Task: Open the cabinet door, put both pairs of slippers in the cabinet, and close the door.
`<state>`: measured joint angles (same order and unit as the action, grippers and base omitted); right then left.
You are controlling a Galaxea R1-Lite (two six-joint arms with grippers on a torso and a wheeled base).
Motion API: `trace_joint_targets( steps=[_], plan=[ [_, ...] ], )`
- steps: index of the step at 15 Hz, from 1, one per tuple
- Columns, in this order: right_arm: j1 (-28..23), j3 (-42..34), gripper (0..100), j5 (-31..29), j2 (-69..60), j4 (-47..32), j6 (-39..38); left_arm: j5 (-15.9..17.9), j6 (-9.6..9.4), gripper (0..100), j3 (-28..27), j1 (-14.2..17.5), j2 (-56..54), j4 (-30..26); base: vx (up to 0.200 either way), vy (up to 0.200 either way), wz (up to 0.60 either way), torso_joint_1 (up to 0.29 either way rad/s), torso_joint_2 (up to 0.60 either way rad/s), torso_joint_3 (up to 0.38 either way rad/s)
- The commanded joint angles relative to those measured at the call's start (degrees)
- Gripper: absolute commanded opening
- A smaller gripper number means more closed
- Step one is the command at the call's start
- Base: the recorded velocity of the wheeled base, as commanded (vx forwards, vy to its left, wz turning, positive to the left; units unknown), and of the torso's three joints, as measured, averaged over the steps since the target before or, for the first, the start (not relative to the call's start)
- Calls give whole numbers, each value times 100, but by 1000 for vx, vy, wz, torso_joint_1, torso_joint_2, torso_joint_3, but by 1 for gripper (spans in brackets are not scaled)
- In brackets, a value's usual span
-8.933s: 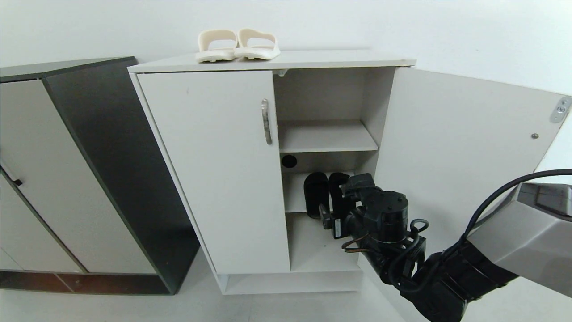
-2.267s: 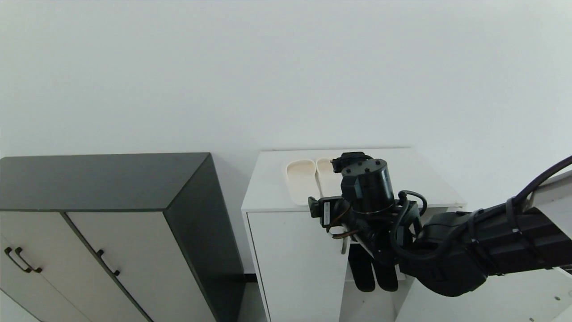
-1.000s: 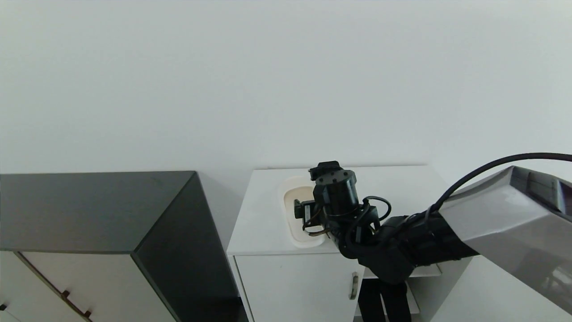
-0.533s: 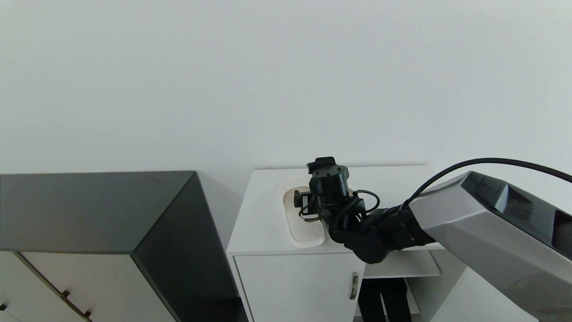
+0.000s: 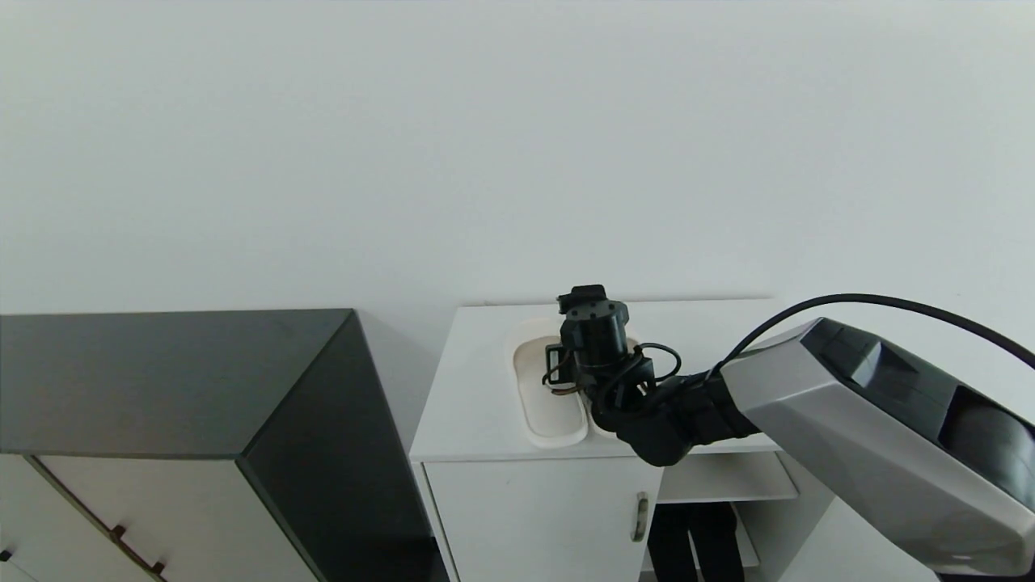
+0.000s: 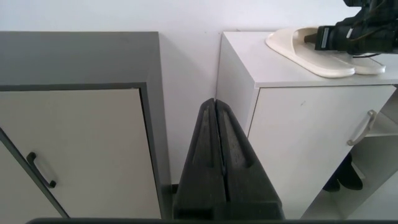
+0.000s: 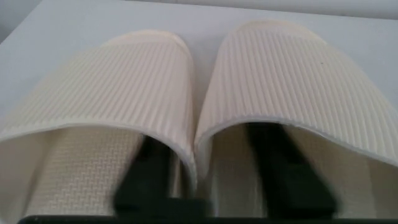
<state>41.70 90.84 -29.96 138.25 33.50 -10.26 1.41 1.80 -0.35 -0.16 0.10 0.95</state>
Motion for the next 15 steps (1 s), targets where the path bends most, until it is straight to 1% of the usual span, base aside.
trace_joint_targets(
  steps=[1,3,5,9,10,12,14,15],
  plan=[
    [4,21,0,-1,9,-1,24,-1,4,0,0,-2,-1,2,0,0,0,0,0,0],
    [4,-32,0,-1,-106,7,68,-1,-5,0,0,-2,8,2,0,0,0,0,0,0],
    [22,-251,0,-1,-396,16,77,-1,4,0,0,-2,8,2,0,0,0,0,0,0],
    [277,-1587,0,325,-1529,51,33,-1,4,0,0,-2,-1,2,0,0,0,0,0,0],
    [417,-2159,0,351,-1881,254,33,-1,4,0,0,-2,8,2,0,0,0,0,0,0],
    [576,-3073,0,351,-2364,737,60,-1,4,0,0,-2,8,2,0,0,0,0,0,0],
    [620,-3723,0,360,-2821,869,60,-1,4,0,0,-2,-1,2,0,0,0,0,0,0],
    [637,-3916,0,369,-3006,869,51,-1,4,0,0,-2,-1,2,0,0,0,0,0,0]
  ],
)
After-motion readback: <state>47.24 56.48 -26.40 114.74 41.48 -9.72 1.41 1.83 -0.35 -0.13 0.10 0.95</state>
